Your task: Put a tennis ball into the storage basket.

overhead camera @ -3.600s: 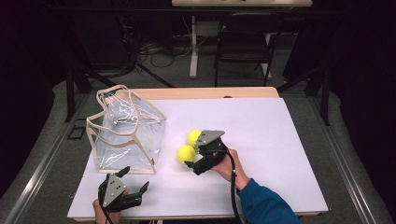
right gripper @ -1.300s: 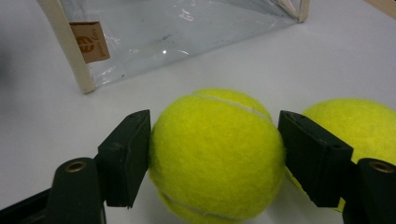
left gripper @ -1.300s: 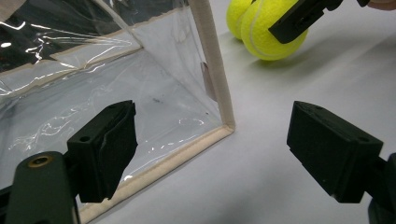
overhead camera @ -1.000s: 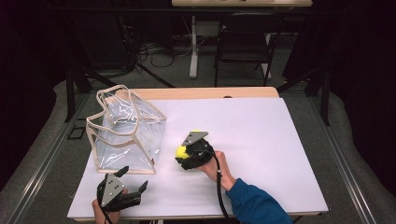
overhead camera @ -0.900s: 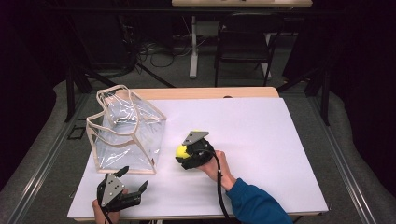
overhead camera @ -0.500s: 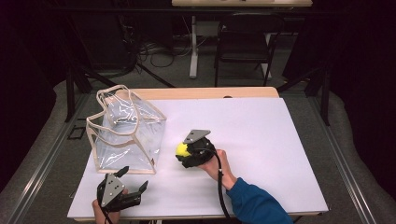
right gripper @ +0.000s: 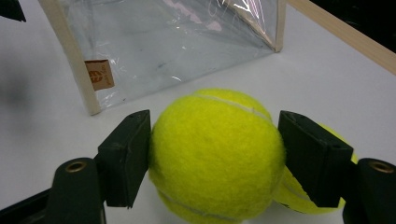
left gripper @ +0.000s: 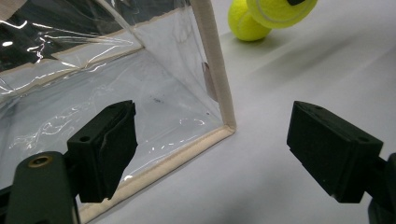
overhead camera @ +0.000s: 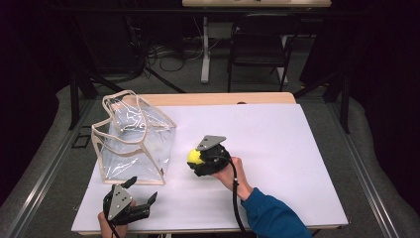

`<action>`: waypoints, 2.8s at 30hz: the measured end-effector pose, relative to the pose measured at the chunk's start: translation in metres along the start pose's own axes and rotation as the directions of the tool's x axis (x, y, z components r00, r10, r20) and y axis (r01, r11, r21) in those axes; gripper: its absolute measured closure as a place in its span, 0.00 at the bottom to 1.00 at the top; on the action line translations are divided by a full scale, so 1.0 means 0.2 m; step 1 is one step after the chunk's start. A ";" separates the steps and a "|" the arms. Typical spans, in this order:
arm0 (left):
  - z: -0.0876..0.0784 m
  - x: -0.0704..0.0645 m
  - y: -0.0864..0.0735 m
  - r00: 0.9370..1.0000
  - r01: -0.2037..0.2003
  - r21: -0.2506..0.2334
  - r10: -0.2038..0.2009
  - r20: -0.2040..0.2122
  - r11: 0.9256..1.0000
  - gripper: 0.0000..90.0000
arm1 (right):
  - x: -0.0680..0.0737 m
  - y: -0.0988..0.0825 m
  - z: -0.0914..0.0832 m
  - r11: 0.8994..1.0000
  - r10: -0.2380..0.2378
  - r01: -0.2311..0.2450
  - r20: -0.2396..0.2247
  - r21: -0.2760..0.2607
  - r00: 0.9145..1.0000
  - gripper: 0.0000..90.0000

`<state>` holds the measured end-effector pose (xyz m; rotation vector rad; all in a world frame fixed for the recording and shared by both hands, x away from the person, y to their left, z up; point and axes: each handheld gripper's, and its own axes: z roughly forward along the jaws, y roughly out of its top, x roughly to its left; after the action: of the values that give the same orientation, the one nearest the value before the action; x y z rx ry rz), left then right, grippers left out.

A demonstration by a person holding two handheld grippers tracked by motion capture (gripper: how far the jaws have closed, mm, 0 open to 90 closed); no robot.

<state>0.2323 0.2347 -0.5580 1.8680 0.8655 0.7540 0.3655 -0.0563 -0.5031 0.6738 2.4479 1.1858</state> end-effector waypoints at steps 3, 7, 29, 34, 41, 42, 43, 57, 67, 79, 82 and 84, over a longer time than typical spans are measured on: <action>0.00 0.00 0.00 1.000 0.002 -0.003 -0.002 -0.002 1.000 0.18 | 0.00 0.01 -0.01 1.000 -0.002 0.002 0.004 -0.003 1.000 0.30; 0.00 0.00 0.00 1.000 -0.003 -0.004 0.003 0.001 1.000 0.18 | 0.00 0.02 -0.02 1.000 -0.005 0.005 0.007 -0.010 1.000 0.30; 0.00 0.00 0.00 1.000 -0.001 -0.003 0.001 -0.002 1.000 0.18 | -0.02 0.09 -0.06 0.999 -0.017 0.018 0.015 -0.043 1.000 0.30; 0.00 0.00 0.00 1.000 0.004 -0.006 -0.005 -0.002 1.000 0.18 | -0.02 0.11 -0.08 0.998 -0.024 0.025 0.021 -0.051 0.999 0.30; 0.00 0.00 0.00 1.000 0.001 -0.004 -0.001 -0.004 1.000 0.18 | -0.02 0.14 -0.10 0.997 -0.031 0.033 0.025 -0.063 0.999 0.30; 0.00 0.00 0.00 1.000 0.000 -0.006 0.000 -0.001 1.000 0.18 | -0.02 0.15 -0.10 0.997 -0.031 0.033 0.028 -0.064 0.999 0.30; 0.00 0.00 0.00 1.000 0.001 -0.005 -0.001 0.000 1.000 0.18 | -0.02 0.15 -0.10 0.997 -0.030 0.032 0.029 -0.067 0.999 0.30; 0.00 0.00 0.00 1.000 0.006 -0.006 -0.006 -0.005 1.000 0.18 | -0.05 0.22 -0.12 0.995 -0.036 0.039 0.034 -0.087 0.999 0.30; 0.00 0.00 0.00 1.000 0.004 -0.006 -0.004 -0.003 1.000 0.18 | -0.05 0.26 -0.13 0.994 -0.048 0.051 0.034 -0.100 0.998 0.30; 0.00 0.00 0.00 1.000 0.002 -0.005 -0.002 -0.002 1.000 0.18 | -0.06 0.31 -0.14 0.992 -0.051 0.055 0.039 -0.116 0.998 0.30; 0.00 0.00 0.00 1.000 0.004 -0.006 -0.004 -0.003 1.000 0.18 | -0.07 0.33 -0.14 0.991 -0.047 0.051 0.037 -0.123 0.998 0.30; 0.00 0.00 0.00 1.000 0.003 -0.007 -0.003 0.000 1.000 0.18 | -0.07 0.33 -0.14 0.991 -0.045 0.050 0.040 -0.128 0.998 0.30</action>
<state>0.2325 0.2350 -0.5576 1.8598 0.8639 0.7540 0.3811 -0.0456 -0.4320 0.5920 2.3201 1.2879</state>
